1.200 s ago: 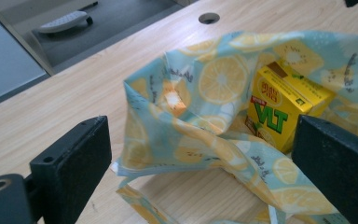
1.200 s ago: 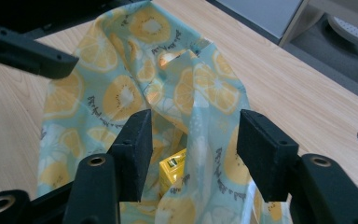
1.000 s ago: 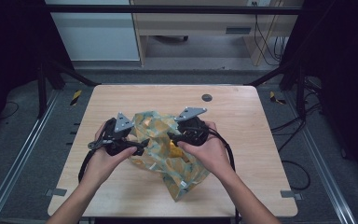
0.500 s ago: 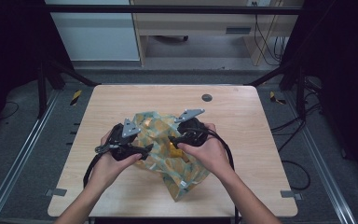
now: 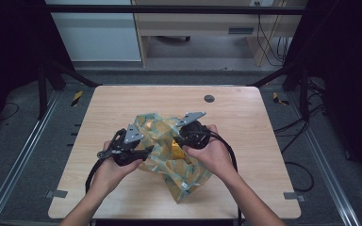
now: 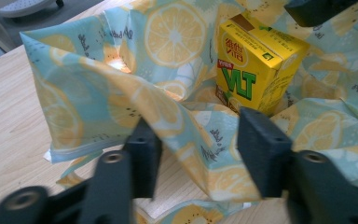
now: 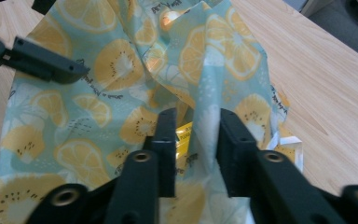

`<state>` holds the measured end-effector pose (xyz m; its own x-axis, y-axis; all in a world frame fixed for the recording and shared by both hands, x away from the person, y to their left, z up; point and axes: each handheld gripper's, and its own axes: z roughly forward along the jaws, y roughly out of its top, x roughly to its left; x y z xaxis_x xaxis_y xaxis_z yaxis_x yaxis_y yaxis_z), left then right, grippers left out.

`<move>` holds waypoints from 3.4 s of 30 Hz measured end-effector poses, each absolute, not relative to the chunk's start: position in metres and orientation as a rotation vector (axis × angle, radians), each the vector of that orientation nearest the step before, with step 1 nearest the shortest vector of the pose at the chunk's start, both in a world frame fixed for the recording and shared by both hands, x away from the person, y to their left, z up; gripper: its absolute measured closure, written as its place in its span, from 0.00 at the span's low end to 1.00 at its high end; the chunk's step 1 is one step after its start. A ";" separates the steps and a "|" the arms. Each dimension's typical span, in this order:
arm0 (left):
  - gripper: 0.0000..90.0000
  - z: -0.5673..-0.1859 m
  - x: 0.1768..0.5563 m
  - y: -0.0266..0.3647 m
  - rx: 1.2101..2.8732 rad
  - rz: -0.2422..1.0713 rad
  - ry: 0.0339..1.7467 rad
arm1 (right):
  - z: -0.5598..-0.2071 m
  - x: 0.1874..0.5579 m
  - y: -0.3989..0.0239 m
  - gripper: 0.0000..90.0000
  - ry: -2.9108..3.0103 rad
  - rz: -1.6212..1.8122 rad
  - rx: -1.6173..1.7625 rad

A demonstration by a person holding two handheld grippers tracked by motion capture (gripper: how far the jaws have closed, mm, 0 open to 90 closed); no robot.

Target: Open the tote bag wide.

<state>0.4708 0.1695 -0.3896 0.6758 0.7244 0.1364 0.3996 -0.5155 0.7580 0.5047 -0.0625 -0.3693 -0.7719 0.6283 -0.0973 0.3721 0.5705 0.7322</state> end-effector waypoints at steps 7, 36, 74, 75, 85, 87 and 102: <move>0.96 -0.391 0.471 0.172 2.154 0.539 0.834 | -0.368 0.504 -0.066 0.99 2.462 1.029 0.794; 1.00 -0.384 0.473 0.185 2.168 0.576 0.787 | -0.362 0.508 -0.099 1.00 2.383 1.093 0.860; 1.00 -0.434 0.493 0.179 2.256 0.575 0.813 | -0.402 0.535 -0.147 1.00 2.325 1.083 1.013; 1.00 -0.434 0.493 0.179 2.256 0.575 0.813 | -0.402 0.535 -0.147 1.00 2.325 1.083 1.013; 1.00 -0.433 0.493 0.182 2.246 0.577 0.819 | -0.408 0.537 -0.157 1.00 2.317 1.084 1.045; 1.00 -0.433 0.493 0.183 2.250 0.576 0.820 | -0.409 0.538 -0.159 1.00 2.316 1.085 1.053; 1.00 -0.445 0.496 0.184 2.261 0.551 0.845 | -0.422 0.541 -0.166 1.00 2.320 1.078 1.098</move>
<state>0.4963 0.1839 -0.4448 0.7034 0.6944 0.1519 0.4197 -0.5782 0.6997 0.5408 -0.1662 -0.4219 -0.6356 0.7720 0.0040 0.5011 0.4086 0.7629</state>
